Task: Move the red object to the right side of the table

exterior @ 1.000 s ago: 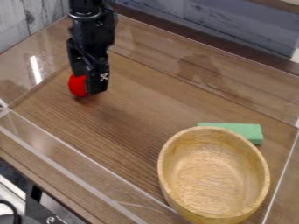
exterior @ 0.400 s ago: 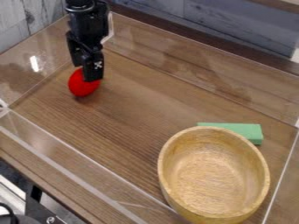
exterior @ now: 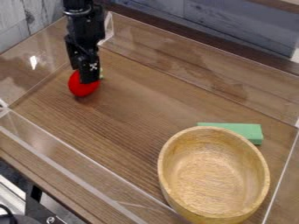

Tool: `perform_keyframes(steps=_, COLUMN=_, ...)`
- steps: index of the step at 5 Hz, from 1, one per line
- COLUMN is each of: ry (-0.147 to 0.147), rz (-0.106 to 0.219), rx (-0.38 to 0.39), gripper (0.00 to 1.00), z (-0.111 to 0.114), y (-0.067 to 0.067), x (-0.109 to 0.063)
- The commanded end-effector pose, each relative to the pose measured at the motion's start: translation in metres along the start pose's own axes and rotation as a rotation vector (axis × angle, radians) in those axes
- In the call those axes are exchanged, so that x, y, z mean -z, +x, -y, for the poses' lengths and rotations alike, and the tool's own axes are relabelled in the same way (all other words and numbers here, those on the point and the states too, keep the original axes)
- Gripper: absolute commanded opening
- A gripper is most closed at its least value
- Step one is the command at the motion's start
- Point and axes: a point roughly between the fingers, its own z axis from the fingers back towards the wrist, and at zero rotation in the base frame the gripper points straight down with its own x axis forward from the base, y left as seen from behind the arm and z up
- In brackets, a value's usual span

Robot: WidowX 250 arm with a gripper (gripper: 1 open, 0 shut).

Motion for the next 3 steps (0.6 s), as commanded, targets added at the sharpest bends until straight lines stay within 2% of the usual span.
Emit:
perform_keyframes(steps=1, ry=0.036, rz=0.039, rx=-0.001, gripper=1.00, z=-0.012, y=0.002, x=-0.011)
perform_keyframes(steps=3, ry=-0.018, rz=0.054, rx=-0.062, gripper=1.00, z=-0.002, y=-0.011, x=-0.010)
